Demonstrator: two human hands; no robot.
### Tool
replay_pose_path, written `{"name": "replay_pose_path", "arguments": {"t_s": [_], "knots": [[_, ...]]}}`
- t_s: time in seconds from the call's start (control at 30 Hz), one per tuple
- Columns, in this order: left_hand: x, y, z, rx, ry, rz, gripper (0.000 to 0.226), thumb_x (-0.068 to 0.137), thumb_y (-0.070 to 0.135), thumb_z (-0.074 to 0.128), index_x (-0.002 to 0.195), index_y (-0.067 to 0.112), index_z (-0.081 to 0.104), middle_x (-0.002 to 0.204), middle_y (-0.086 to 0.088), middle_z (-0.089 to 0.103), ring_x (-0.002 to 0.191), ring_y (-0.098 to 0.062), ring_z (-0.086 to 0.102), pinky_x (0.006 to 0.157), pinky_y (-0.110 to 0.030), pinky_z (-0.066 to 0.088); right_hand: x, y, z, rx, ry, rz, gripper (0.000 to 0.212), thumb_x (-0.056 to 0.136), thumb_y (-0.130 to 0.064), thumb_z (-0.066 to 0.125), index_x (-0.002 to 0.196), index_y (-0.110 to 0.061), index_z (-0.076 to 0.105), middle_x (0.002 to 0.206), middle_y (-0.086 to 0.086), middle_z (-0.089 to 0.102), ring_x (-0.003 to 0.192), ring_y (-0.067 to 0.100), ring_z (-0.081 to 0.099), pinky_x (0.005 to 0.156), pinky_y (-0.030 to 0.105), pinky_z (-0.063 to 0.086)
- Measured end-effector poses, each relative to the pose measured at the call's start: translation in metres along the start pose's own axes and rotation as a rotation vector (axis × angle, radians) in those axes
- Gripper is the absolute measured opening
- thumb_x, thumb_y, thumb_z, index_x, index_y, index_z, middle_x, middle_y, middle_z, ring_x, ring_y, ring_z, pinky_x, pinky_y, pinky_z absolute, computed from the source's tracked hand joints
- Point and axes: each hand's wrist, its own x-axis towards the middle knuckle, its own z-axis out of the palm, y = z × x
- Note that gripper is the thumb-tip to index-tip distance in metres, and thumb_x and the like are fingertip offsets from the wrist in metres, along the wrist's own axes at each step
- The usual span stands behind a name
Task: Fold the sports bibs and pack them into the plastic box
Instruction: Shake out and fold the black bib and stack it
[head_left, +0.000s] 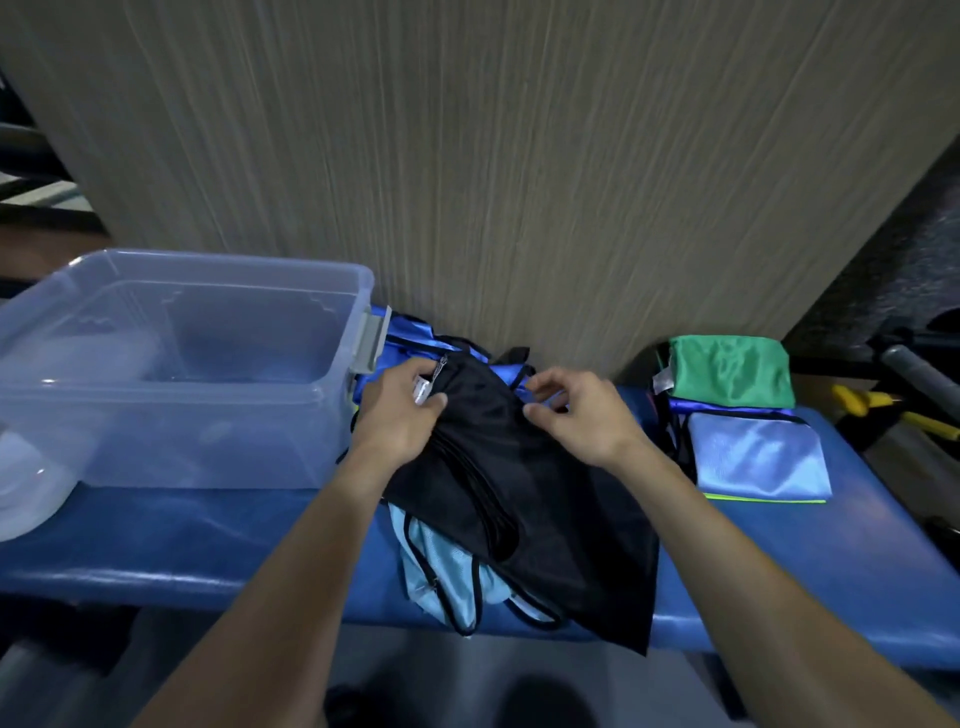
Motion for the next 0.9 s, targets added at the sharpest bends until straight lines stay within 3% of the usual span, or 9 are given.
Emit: {"name": "replay_pose_path", "arguments": {"t_s": [0.1,0.23,0.4,0.53,0.6,0.67,0.73,0.8,0.9], "knots": [[0.002,-0.001,0.003,-0.005,0.001,0.015,0.024,0.096,0.028,0.068,0.12,0.031,0.069,0.114,0.009,0.07,0.107,-0.012,0.061,0.092,-0.027,0.044,0.004,-0.002,0.011,-0.059,-0.053,-0.077,0.034,0.09,-0.034,0.074,0.122,-0.024,0.067,0.118,-0.003,0.066,0.113,0.017,0.058,0.099,0.029,0.045],[0.008,-0.003,0.004,-0.19,0.014,-0.018,0.012,0.097,0.03,0.065,0.091,0.038,0.071,0.096,0.013,0.074,0.099,-0.013,0.068,0.097,-0.043,0.054,0.016,-0.018,0.025,-0.047,0.084,-0.236,0.03,0.088,-0.037,0.075,0.116,-0.027,0.068,0.104,-0.006,0.061,0.104,0.022,0.059,0.097,0.039,0.048],[0.009,-0.002,0.009,-0.375,-0.055,-0.066,0.016,0.099,0.027,0.062,0.093,0.03,0.077,0.089,0.005,0.077,0.092,-0.02,0.073,0.093,-0.052,0.057,0.034,-0.038,0.033,0.087,0.032,-0.166,0.041,0.087,-0.031,0.079,0.125,-0.024,0.067,0.1,-0.003,0.059,0.098,0.017,0.057,0.091,0.029,0.046],[0.01,-0.001,0.011,-0.372,-0.009,-0.089,0.012,0.097,0.032,0.065,0.097,0.043,0.069,0.102,0.009,0.072,0.097,-0.012,0.068,0.093,-0.043,0.057,0.04,-0.041,0.031,0.205,0.028,-0.122,0.015,0.084,-0.022,0.083,0.089,-0.027,0.069,0.076,-0.012,0.056,0.071,0.004,0.052,0.065,0.012,0.037],[0.01,-0.002,0.011,-0.293,0.059,-0.041,0.017,0.095,0.03,0.067,0.1,0.044,0.059,0.104,0.012,0.065,0.092,-0.007,0.062,0.084,-0.033,0.053,0.04,-0.04,0.03,0.238,0.022,-0.159,0.019,0.083,-0.019,0.083,0.081,-0.029,0.067,0.072,-0.009,0.058,0.067,0.005,0.052,0.068,0.017,0.041],[0.009,-0.001,0.009,-0.224,0.108,0.019,0.021,0.094,0.022,0.065,0.098,0.039,0.053,0.085,0.011,0.061,0.074,-0.008,0.055,0.069,-0.03,0.044,0.039,-0.038,0.028,0.219,0.037,-0.203,0.019,0.083,-0.018,0.082,0.08,-0.029,0.067,0.073,-0.004,0.063,0.069,0.012,0.057,0.072,0.025,0.046],[0.009,0.0,0.009,-0.161,0.127,0.034,0.02,0.094,0.019,0.064,0.089,0.035,0.053,0.076,0.01,0.059,0.07,-0.01,0.054,0.063,-0.027,0.04,0.038,-0.036,0.025,0.171,0.081,-0.227,0.019,0.083,-0.018,0.082,0.079,-0.029,0.066,0.076,-0.001,0.068,0.074,0.016,0.062,0.075,0.027,0.048],[0.009,0.0,0.007,-0.123,0.09,0.038,0.024,0.094,0.017,0.061,0.079,0.035,0.06,0.079,0.013,0.064,0.076,-0.008,0.059,0.067,-0.021,0.044,0.037,-0.036,0.023,0.171,0.11,-0.276,0.02,0.084,-0.018,0.081,0.08,-0.029,0.066,0.076,-0.003,0.068,0.07,0.012,0.06,0.073,0.026,0.048],[0.009,0.002,0.003,-0.196,-0.096,0.005,0.023,0.089,0.034,0.053,0.083,0.038,0.075,0.087,0.016,0.074,0.091,-0.009,0.069,0.086,-0.032,0.052,0.036,-0.036,0.02,0.204,0.112,-0.337,0.015,0.085,-0.016,0.08,0.083,-0.025,0.068,0.074,-0.006,0.066,0.064,0.003,0.053,0.069,0.023,0.046]]}}
